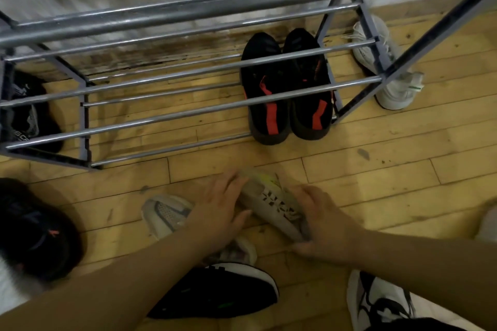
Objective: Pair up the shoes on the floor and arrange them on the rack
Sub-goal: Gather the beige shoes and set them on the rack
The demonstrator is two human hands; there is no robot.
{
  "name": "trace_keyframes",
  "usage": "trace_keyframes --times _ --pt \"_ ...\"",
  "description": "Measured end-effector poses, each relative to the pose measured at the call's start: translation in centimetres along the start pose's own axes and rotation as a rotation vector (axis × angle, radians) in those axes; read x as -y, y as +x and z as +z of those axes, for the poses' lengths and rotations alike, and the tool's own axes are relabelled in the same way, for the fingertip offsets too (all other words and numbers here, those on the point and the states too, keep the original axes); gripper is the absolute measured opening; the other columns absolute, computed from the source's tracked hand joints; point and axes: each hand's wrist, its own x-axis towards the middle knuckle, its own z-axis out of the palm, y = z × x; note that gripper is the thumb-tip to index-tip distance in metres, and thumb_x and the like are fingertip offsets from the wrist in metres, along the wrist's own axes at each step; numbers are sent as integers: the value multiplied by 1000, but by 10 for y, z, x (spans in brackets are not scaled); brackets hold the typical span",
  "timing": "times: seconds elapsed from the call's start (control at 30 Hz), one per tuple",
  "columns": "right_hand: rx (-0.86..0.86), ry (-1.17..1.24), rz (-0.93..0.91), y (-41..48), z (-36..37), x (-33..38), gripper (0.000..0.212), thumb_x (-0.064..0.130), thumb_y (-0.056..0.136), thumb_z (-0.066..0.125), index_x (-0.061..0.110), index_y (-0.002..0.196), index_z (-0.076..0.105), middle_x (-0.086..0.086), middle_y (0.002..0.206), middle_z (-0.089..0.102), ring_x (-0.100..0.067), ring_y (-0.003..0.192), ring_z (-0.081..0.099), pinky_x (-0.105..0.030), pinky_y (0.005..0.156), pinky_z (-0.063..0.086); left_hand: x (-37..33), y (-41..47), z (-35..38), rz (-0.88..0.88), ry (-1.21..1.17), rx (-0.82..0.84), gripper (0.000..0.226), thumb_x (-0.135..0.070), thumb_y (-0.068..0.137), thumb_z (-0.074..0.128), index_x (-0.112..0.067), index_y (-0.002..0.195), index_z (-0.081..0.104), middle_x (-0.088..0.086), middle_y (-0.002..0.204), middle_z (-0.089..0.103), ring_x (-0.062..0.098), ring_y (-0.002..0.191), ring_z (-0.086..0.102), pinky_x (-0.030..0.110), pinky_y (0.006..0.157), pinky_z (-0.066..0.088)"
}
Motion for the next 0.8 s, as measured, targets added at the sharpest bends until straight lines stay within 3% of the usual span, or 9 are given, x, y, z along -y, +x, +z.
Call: trace_keyframes --times 0.07,0.17,0.3,0.4,0.5,0.67,0.8 --pt "10 -138 -7 -5 26 -4 113 69 73 63 40 156 -7 -9 159 20 -34 143 28 -49 115 35 12 -5 5 46 28 11 75 -60 98 50 -31 161 21 -4 171 10 25 154 22 47 124 27" --pt "-145 -182 -9 -1 43 -6 105 63 71 61 38 156 3 -15 148 43 -39 127 49 -53 98 49 28 -7 -7 67 22 54 77 -67 95 45 -36 160 17 -3 168 18 25 149 31 47 120 35" --pt "-159 -197 -34 -2 44 -9 97 68 78 49 40 156 -2 -13 155 35 -37 133 42 -51 106 43 52 -20 -37 75 246 255 91 -82 86 29 -28 158 27 1 157 39 24 141 40 37 114 34" --pt "-187 -218 -48 -1 42 -11 97 71 77 46 40 155 -1 -14 151 41 -38 128 46 -52 102 48 67 -30 -44 23 299 294 92 -85 84 38 -29 157 30 -1 154 43 23 140 40 37 113 34" --pt "-203 -231 -40 -1 45 -10 100 69 75 53 38 157 5 -15 145 46 -38 122 51 -52 95 52 73 -30 -31 42 335 254 101 -96 77 25 -34 156 30 -2 146 46 26 136 42 44 112 35" --pt "-213 -291 -28 2 47 -11 103 69 75 56 37 159 7 -13 146 44 -35 122 49 -50 95 52 67 -32 -8 25 316 139 87 -80 83 31 -37 158 30 -3 133 51 25 126 44 42 103 28" --pt "-205 -318 -18 1 48 -9 101 70 76 54 38 159 8 -13 146 43 -34 121 48 -48 94 52 64 -32 -12 -10 291 164 90 -82 79 27 -39 158 29 -5 138 49 24 131 40 42 110 25"
